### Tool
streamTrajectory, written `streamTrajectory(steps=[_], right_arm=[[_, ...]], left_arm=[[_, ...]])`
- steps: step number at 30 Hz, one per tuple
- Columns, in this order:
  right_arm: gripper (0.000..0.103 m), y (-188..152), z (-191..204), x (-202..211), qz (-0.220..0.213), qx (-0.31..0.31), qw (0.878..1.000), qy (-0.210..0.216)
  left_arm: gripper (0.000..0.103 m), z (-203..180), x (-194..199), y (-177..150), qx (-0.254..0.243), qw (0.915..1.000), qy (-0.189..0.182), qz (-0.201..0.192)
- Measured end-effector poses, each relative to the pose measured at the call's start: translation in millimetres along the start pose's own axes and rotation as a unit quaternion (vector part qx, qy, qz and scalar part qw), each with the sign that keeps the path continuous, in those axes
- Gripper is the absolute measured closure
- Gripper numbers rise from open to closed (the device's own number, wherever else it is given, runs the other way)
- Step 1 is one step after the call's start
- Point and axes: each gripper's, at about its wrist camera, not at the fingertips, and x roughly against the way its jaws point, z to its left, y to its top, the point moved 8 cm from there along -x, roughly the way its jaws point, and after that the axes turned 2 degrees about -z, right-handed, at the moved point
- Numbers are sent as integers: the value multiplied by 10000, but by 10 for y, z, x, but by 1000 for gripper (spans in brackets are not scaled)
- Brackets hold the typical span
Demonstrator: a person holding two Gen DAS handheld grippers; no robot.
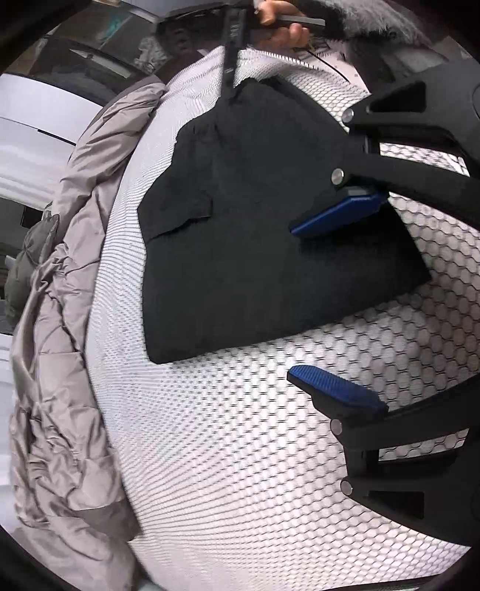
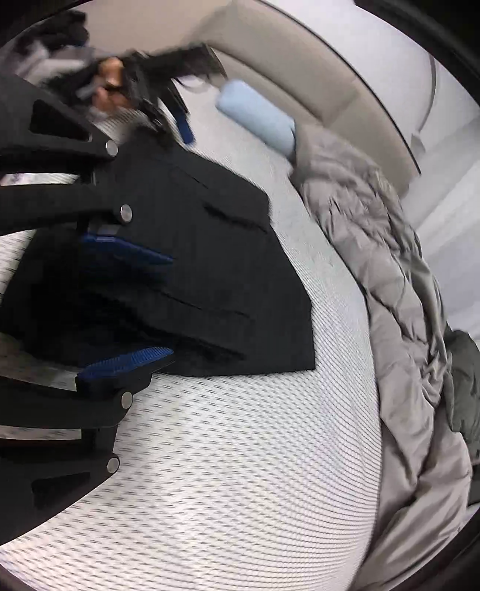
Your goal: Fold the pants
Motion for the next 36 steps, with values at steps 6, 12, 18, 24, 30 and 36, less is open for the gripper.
streamTrajectory(steps=[6, 12, 18, 24, 30, 36], right_arm=[[89, -97, 33, -74, -117, -51, 9996, 242], [72, -217, -61, -77, 228, 630, 9939, -871], [43, 70, -179, 111, -559, -257, 9981, 57], [61, 138, -434, -480, 37, -775, 9969, 116], [65, 523, -378, -568, -450, -244, 9958, -754], [57, 443, -47, -64, -769, 871, 9801, -1609]], left_arm=[[34, 69, -68, -39, 391, 9990, -163, 136], [33, 33, -50, -68, 212, 9997, -10, 144], [33, 165, -95, 25, 688, 9972, -279, 72], [72, 207, -449, 191, 1163, 9889, -794, 476], [74, 259, -627, 530, 920, 9938, -555, 295], [52, 110, -203, 538, 107, 9985, 501, -166]])
